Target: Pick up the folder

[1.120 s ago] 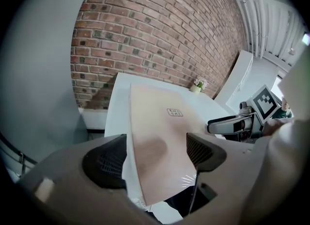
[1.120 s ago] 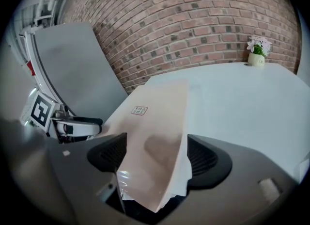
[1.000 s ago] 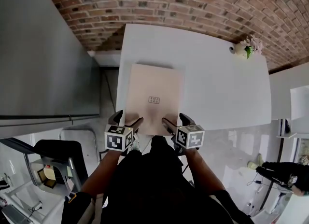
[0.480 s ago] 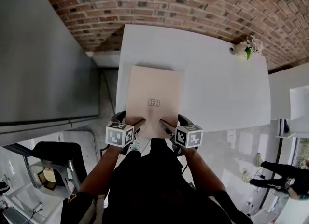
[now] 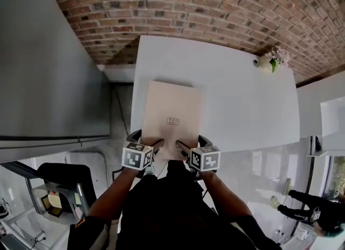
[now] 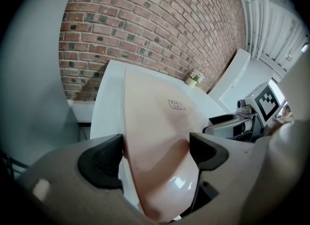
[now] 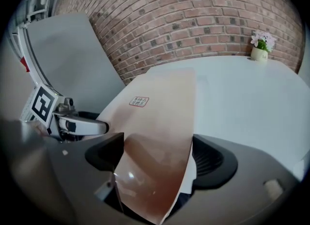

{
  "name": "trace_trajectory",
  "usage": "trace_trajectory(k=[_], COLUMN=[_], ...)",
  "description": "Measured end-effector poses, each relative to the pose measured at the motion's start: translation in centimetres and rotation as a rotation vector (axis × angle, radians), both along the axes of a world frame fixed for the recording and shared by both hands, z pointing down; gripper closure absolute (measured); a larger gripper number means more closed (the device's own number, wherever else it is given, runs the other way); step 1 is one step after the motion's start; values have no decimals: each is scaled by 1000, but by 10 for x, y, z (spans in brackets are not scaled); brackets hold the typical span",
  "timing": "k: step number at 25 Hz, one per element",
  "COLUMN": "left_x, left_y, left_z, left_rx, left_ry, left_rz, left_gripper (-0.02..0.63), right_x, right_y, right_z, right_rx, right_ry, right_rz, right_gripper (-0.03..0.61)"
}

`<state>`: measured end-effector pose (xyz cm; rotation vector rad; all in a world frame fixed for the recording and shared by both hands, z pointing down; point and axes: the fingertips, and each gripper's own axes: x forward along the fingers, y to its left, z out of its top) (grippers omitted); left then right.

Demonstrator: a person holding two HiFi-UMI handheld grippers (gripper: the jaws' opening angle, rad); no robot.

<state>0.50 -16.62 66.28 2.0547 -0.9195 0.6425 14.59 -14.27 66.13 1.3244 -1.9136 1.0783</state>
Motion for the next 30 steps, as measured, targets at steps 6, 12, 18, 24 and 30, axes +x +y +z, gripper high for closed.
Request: trace_trajectory(k=[6, 12, 18, 24, 30], left_x=[-4, -7, -15, -25, -35], left_y=[-2, -7, -5, 4, 16], left_z=[-27, -89, -150, -202, -255], left_rx=[103, 256, 356, 469, 609], left_ry=[5, 21, 84, 121, 120], left_rz=[-10, -38, -79, -116, -137], left_gripper=[184, 184, 184, 184, 186], right_x=[-4, -7, -14, -24, -33], right_y=[-4, -11, -11, -6, 5], right_z=[-36, -95, -161, -217, -264], right_rx=[114, 245, 387, 524, 635], right_ry=[44, 52, 48, 65, 40], right_rz=[-16, -31, -45, -63, -63], right_gripper=[153, 153, 155, 155, 155])
